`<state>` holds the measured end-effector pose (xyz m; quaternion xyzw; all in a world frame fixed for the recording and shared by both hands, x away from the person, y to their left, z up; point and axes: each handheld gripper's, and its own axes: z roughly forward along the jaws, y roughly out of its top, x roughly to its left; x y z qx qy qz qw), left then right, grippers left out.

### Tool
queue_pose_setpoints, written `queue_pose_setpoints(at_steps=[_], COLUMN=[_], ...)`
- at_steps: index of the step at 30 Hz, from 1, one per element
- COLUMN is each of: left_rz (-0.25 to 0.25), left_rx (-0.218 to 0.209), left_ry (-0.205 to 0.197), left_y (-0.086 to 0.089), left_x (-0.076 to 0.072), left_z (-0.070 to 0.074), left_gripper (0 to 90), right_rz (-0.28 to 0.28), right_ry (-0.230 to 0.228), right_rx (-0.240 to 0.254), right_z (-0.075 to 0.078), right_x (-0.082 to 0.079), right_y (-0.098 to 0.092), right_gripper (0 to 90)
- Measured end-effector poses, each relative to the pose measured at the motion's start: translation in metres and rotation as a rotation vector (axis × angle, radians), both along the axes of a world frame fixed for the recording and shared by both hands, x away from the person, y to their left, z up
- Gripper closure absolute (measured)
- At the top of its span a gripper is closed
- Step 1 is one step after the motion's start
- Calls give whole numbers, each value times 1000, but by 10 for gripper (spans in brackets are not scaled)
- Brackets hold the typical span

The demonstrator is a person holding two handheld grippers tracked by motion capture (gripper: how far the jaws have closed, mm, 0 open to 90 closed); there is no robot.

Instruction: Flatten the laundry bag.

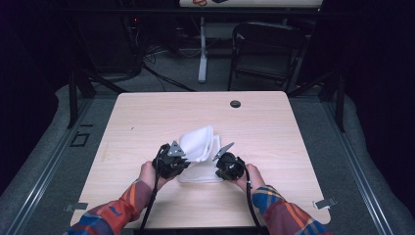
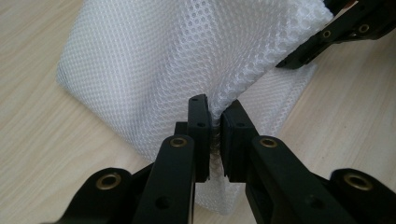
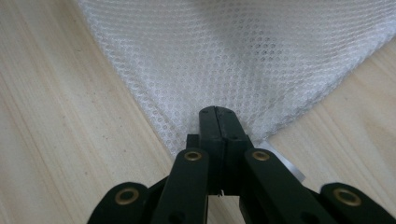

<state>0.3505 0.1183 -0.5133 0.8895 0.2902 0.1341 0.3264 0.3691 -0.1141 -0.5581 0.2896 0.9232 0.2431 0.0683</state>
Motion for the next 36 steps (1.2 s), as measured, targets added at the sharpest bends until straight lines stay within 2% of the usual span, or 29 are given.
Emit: queue_pose_setpoints(at_steps=[10,21,31,36], left_rz=[29,43,84,101], left_rx=[-11,10,6,19], left_ry=[12,22,36,37], left_y=[10,17,29,33], left_x=[1,1,1,2], left_z=[1,2,0,-1], left_gripper=[837,833,834,835], right_rz=[-1,3,0,0], right_ry=[0,1,-1,-1], right_rx=[-4,-12,-8,-7], right_z=[0,1,0,0], right_x=[0,1,1,1], right_y=[0,-1,-1,-1], right_gripper=[900,900,900,900])
